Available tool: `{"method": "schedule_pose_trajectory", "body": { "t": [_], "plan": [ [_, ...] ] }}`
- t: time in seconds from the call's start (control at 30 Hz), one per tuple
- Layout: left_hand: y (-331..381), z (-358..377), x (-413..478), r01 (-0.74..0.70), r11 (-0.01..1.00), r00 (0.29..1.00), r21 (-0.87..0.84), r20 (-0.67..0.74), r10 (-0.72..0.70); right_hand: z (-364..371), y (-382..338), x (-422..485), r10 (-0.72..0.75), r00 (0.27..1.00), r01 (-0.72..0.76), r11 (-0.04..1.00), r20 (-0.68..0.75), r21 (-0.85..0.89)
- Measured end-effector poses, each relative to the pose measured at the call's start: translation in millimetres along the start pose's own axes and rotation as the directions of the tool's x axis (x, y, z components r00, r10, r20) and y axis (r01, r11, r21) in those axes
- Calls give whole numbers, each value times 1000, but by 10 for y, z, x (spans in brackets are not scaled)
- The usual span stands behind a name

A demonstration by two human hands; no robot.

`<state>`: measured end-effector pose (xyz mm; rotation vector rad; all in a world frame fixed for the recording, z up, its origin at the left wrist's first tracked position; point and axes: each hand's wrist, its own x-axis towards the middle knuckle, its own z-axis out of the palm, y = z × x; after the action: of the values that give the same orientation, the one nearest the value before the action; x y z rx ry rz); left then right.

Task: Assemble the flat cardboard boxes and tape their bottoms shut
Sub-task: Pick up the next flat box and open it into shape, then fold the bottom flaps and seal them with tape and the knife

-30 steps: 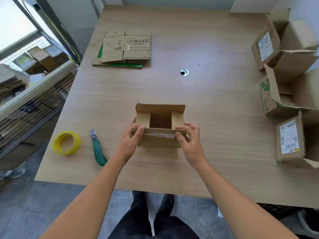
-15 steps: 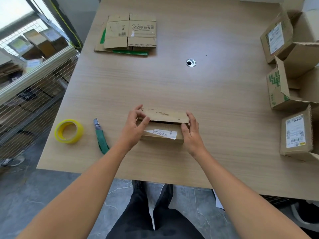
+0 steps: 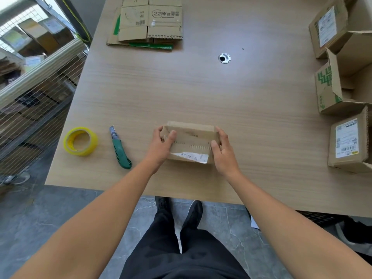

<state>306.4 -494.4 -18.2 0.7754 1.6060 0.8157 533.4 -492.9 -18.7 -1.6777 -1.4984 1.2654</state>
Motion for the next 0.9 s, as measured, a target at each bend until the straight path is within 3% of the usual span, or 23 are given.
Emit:
{"method": "schedule_pose_trajectory", "body": {
  "t": [0.07,0.17,0.27,0.33,0.43,0.5,0.57,0.63,0.7,0.8,0.87,0.9],
  "plan": [
    [-181,15,-69,-34,973,997,227,-61,49,-9,169,-138,-48,999,50,987,20,-153],
    [-289,12,-125,-33,821,974,570,-165,153,15,217,-204,-74,997,65,912,-6,-405],
    [-206,59,-98,-19,827,972,561,-182,145,197,76,-206,-174,976,217,702,132,-678],
    [-99,83,-58,-20,839,980,543,-156,124,334,-4,-228,-138,960,278,577,243,-768],
    [35,-185,-66,-89,855,962,512,-178,207,386,-73,-139,-82,957,280,496,277,-822],
    [11,-652,-131,-103,815,886,570,-320,336,406,-126,-47,-63,952,292,486,300,-824],
    [-129,-1263,-169,64,787,789,614,-514,336,455,-167,10,-68,949,302,477,307,-825],
    [-335,-1800,-197,308,717,786,625,-592,177,487,-182,30,-85,948,311,453,307,-836],
    [-528,-2134,-217,396,558,863,729,-503,46,508,-200,47,-75,948,309,440,309,-843],
    [-588,-2312,-188,292,393,927,872,-359,106,553,-235,73,-69,947,312,450,315,-837],
    [-461,-2204,-166,200,352,944,914,-277,182,576,-259,91,-80,942,324,462,325,-826],
    [-363,-2084,-176,160,379,939,911,-260,227,587,-275,101,-80,940,330,467,333,-820]
  ]
}}
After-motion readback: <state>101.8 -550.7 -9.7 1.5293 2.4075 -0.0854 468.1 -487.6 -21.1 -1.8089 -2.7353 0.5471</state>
